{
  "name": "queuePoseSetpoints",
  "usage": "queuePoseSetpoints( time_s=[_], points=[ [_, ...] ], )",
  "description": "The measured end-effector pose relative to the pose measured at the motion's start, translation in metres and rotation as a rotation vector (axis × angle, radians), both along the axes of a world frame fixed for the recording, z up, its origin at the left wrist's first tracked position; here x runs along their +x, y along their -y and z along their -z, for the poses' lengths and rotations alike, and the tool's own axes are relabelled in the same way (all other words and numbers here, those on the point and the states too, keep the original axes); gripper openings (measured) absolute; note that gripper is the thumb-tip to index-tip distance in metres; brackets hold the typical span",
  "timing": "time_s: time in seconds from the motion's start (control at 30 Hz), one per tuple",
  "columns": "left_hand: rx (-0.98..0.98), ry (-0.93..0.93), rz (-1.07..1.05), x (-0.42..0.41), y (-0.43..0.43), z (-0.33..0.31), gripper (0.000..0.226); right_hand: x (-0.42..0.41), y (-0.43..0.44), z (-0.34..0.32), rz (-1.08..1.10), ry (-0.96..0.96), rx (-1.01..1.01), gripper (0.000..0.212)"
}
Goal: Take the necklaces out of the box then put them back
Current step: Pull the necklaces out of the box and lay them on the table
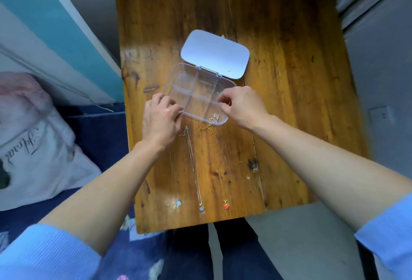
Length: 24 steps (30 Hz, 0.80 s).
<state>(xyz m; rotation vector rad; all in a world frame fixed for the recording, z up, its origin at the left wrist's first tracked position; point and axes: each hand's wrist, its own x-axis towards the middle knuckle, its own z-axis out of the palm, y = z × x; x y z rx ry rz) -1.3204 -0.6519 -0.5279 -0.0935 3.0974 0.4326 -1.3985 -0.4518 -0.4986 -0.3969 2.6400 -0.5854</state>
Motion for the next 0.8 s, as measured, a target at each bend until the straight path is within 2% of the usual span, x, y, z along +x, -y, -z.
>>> queuePoseSetpoints(
  time_s=[0.07, 0.17, 0.33, 0.5, 0.6, 0.73, 0.8],
  points=[
    [-0.004, 0.010, 0.013, -0.002, 0.000, 0.002, 0.019, -0.013, 0.016, 0.007, -0.151, 0.037, 0.193, 0.018],
    [0.016, 0.011, -0.006, -0.002, -0.007, 0.004, 0.018, -0.019, 0.031, 0.015, -0.305, -0.036, 0.415, 0.022],
    [0.082, 0.019, -0.062, 0.000, -0.017, 0.006, 0.018, -0.024, 0.033, 0.023, -0.350, -0.053, 0.460, 0.022],
    [0.108, 0.043, -0.085, 0.000, -0.023, 0.006, 0.020, -0.025, 0.024, 0.018, -0.281, 0.022, 0.369, 0.013],
    [0.132, 0.031, -0.105, 0.001, -0.029, 0.007, 0.020, -0.031, 0.007, 0.011, -0.124, 0.129, 0.166, 0.017],
    [0.147, 0.038, -0.108, 0.001, -0.035, 0.008, 0.021, -0.035, -0.016, -0.001, 0.043, 0.079, -0.052, 0.021],
    [0.151, 0.055, -0.114, 0.002, -0.038, 0.008, 0.024, -0.036, -0.028, -0.007, 0.191, 0.149, -0.177, 0.022]
  ],
)
